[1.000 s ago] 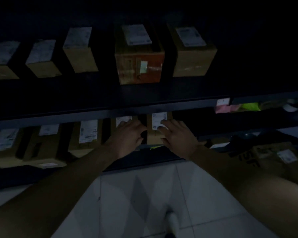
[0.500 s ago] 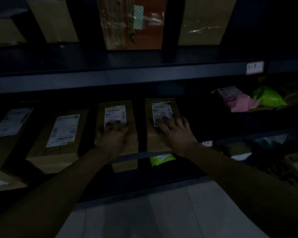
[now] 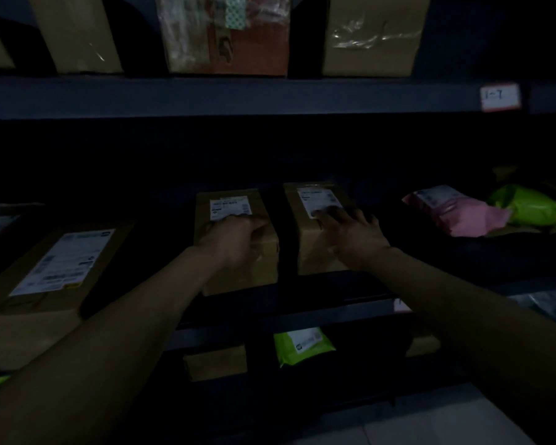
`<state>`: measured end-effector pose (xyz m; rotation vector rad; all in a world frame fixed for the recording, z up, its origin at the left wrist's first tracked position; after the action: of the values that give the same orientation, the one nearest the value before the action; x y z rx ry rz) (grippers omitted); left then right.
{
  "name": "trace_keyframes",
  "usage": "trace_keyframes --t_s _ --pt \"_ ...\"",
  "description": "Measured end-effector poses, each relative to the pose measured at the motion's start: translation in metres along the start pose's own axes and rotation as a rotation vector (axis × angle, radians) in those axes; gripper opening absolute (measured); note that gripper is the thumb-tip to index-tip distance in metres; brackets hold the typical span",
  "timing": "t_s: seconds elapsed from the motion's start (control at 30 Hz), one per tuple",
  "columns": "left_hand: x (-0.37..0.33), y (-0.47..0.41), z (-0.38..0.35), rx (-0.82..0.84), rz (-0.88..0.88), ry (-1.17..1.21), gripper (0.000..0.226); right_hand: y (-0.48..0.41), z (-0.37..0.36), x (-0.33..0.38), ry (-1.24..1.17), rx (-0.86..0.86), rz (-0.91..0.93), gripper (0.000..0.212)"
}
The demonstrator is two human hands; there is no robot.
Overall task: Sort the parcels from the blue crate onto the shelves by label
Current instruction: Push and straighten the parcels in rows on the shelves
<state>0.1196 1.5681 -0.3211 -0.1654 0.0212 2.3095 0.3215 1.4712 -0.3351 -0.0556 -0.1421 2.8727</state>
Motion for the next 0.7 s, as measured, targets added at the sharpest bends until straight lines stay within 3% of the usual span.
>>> trace_keyframes --t_s 0.27,0.4,0.6,0.7 --pt "-0.004 -0.012 -0.004 -0.007 0.013 -0.026 0.061 0.002 -0.002 0.007 0.096 -0.137 -0.067 0.072" --pt "-0.003 0.006 0.001 -0.059 0.029 -0.087 0.056 0.012 0.008 0.049 0.076 -0.221 0.044 0.072" --pt "0.037 0.081 0.047 -0.376 0.042 -0.171 0.049 0.026 0.041 0.143 -0.13 -0.368 0.285 0.052" --pt "0.081 0.123 0.075 -0.476 0.137 -0.152 0.047 0.031 0.05 0.203 -0.214 -0.322 0.399 0.053"
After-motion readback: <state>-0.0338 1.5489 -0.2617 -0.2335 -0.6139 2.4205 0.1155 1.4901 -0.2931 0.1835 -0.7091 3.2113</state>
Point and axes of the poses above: each hand's wrist, its own y-axis away from the middle knuckle, its own z-axis out of the back of the hand, x = y × z, the point moved 3 cm from there along -y, towards the middle knuckle, and after that the axes turned 4 degrees about -y, right-handed, at the moved point
